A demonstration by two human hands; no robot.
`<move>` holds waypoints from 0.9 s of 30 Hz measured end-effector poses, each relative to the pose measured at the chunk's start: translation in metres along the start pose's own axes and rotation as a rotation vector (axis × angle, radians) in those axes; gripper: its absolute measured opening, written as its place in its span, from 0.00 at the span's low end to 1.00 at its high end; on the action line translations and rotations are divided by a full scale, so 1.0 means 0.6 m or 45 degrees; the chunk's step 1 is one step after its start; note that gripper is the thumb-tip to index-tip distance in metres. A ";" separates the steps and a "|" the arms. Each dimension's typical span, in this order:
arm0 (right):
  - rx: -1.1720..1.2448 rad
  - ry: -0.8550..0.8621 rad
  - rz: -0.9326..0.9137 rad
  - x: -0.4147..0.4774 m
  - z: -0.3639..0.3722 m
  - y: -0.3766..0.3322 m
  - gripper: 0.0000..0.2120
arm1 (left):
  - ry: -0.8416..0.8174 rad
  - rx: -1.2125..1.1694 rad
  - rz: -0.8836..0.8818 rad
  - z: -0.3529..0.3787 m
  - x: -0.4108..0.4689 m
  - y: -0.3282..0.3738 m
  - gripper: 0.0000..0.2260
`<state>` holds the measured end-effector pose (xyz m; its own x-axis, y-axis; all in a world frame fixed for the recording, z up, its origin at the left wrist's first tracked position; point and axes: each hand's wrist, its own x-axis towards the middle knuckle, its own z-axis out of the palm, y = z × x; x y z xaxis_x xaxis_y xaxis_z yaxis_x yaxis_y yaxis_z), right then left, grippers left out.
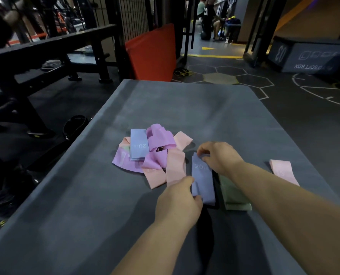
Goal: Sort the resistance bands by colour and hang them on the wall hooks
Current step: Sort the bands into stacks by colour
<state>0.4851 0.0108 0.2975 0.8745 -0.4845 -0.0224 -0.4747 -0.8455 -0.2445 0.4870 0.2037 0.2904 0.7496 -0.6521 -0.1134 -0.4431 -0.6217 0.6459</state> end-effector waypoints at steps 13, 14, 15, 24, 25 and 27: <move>0.027 -0.034 -0.045 0.002 -0.003 0.005 0.10 | -0.002 -0.014 -0.024 0.012 0.006 -0.003 0.21; 0.019 -0.036 -0.047 0.001 -0.004 0.005 0.10 | 0.000 0.007 -0.017 0.012 0.006 -0.004 0.21; 0.011 -0.042 -0.049 0.000 -0.004 0.006 0.11 | 0.007 0.026 -0.007 0.012 0.006 -0.004 0.20; -0.235 -0.215 -0.206 -0.027 -0.021 0.016 0.19 | 0.018 0.214 0.090 0.010 0.002 0.007 0.13; -0.253 -0.243 -0.225 -0.027 -0.021 0.018 0.21 | 0.018 0.236 0.098 0.010 0.001 0.008 0.14; -0.304 -0.294 -0.268 -0.023 -0.018 0.023 0.24 | 0.023 0.263 0.116 0.010 0.000 0.007 0.14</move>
<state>0.4654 0.0037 0.3050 0.9418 -0.2544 -0.2200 -0.2682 -0.9627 -0.0351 0.4820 0.1984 0.2888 0.7099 -0.7027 -0.0473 -0.5989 -0.6377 0.4844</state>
